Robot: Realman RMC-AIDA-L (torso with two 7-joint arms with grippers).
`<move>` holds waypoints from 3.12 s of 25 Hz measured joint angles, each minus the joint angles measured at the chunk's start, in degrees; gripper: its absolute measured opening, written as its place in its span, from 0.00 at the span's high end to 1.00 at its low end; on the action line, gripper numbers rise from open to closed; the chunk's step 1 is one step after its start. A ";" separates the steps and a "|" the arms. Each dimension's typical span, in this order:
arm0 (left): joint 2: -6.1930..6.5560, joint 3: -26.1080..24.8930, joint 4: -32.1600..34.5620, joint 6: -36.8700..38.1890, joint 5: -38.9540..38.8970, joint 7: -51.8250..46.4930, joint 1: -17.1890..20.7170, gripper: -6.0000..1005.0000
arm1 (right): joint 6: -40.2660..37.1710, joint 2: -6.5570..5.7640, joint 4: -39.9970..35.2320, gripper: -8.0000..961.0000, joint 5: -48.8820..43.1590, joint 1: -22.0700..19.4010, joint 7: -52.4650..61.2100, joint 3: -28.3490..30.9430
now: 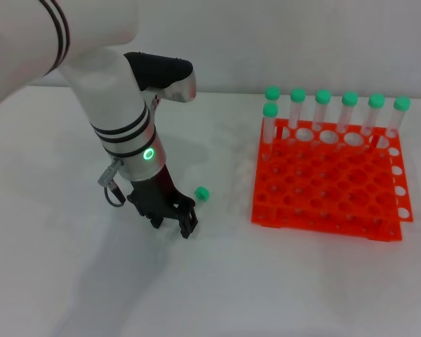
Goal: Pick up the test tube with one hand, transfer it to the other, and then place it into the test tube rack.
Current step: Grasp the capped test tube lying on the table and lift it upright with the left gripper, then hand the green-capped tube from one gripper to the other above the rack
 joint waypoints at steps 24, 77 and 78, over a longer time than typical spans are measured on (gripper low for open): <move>0.05 0.00 1.73 0.04 0.69 -0.08 0.07 0.76 | 0.08 -0.09 0.03 0.12 0.23 -0.45 0.00 0.54; -1.46 -0.20 28.28 -12.73 -99.88 127.78 22.37 0.80 | 38.88 -10.14 -13.17 0.12 -37.42 2.23 42.38 -2.80; -1.49 -0.22 28.72 -13.25 -99.31 128.63 22.05 0.80 | 38.96 -9.89 -13.18 0.12 -37.73 2.53 42.40 -2.93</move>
